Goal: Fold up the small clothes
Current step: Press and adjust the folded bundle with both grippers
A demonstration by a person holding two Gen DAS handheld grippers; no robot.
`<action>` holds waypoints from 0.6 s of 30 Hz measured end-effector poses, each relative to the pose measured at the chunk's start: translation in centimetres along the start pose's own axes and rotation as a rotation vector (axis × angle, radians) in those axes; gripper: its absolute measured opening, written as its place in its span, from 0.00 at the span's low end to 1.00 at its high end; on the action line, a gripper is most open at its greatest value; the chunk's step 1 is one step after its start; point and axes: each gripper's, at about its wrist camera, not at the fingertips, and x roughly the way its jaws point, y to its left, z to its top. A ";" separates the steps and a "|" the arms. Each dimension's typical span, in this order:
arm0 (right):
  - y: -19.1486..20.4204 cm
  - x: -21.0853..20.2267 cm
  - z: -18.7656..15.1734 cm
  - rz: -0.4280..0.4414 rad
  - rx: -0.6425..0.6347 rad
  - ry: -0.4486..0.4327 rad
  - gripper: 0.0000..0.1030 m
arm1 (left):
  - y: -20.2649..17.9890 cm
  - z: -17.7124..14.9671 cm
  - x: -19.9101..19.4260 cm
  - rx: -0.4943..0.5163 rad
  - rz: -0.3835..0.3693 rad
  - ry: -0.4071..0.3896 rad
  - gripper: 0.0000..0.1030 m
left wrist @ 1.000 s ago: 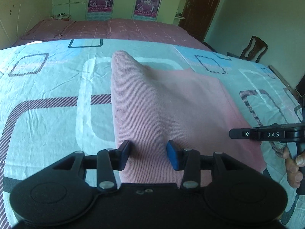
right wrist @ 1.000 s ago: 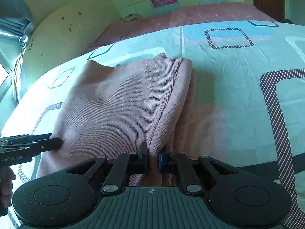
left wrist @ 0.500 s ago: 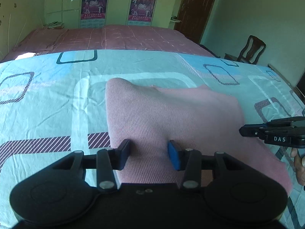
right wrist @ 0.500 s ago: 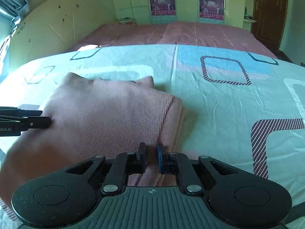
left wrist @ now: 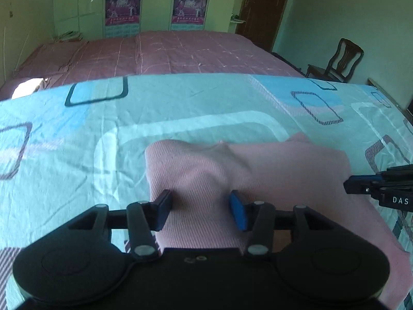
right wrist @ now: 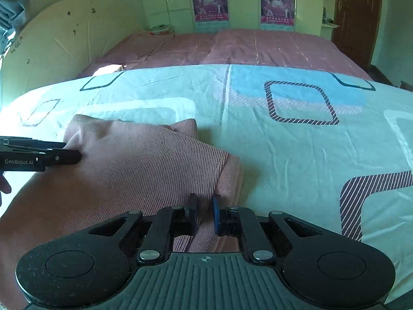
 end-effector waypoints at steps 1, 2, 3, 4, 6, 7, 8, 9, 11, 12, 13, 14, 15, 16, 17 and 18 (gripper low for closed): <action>0.3 -0.6 0.3 -0.013 -0.010 -0.036 0.09 | -0.2 0.1 -0.3 0.007 -0.009 -0.024 0.41; 0.5 -1.0 0.7 -0.008 -0.016 -0.073 0.09 | -0.4 0.2 -0.5 0.012 -0.032 -0.041 0.41; 0.7 -1.2 1.2 0.012 -0.012 -0.093 0.09 | -0.6 0.4 -0.2 0.027 -0.044 -0.041 0.42; 0.9 -1.0 1.7 0.031 -0.011 -0.102 0.09 | -0.8 0.6 0.4 0.045 -0.036 -0.023 0.41; 1.6 0.5 2.8 0.031 -0.032 -0.064 0.09 | -0.8 1.0 2.3 0.048 -0.034 0.031 0.43; 1.8 1.6 3.1 0.013 -0.043 -0.033 0.09 | -0.5 1.2 3.0 0.030 -0.043 0.041 0.47; 1.8 3.0 3.3 -0.019 -0.047 0.006 0.09 | 0.2 1.3 3.5 -0.013 -0.061 0.037 0.49; 1.6 4.0 3.4 -0.047 -0.042 0.012 0.09 | 0.8 1.4 3.8 -0.054 -0.078 0.038 0.49; 1.3 4.7 4.1 -0.055 -0.012 0.005 0.09 | 1.1 1.6 3.8 -0.075 -0.081 0.034 0.47; 1.4 4.5 4.5 -0.063 -0.003 0.001 0.09 | 0.9 1.8 3.5 -0.077 -0.072 0.036 0.46; 1.7 3.8 4.8 -0.059 -0.001 -0.033 0.09 | 0.6 1.8 2.9 -0.067 -0.063 0.021 0.42; 2.1 3.0 5.1 -0.041 0.000 -0.075 0.09 | 0.1 1.8 2.1 -0.048 -0.057 -0.006 0.42; 2.6 2.3 5.3 -0.013 0.000 -0.113 0.09 | -0.1 1.8 1.6 -0.041 -0.056 -0.027 0.43; 3.2 2.1 5.4 0.015 -0.006 -0.132 0.09 | -0.2 1.8 1.4 -0.044 -0.051 -0.036 0.43; 4.0 2.4 5.6 0.050 -0.020 -0.128 0.09 | -0.2 1.9 1.5 -0.050 -0.040 -0.034 0.43; 4.6 3.1 5.6 0.066 -0.038 -0.105 0.09 | 0.0 1.8 2.2 -0.059 -0.017 -0.009 0.43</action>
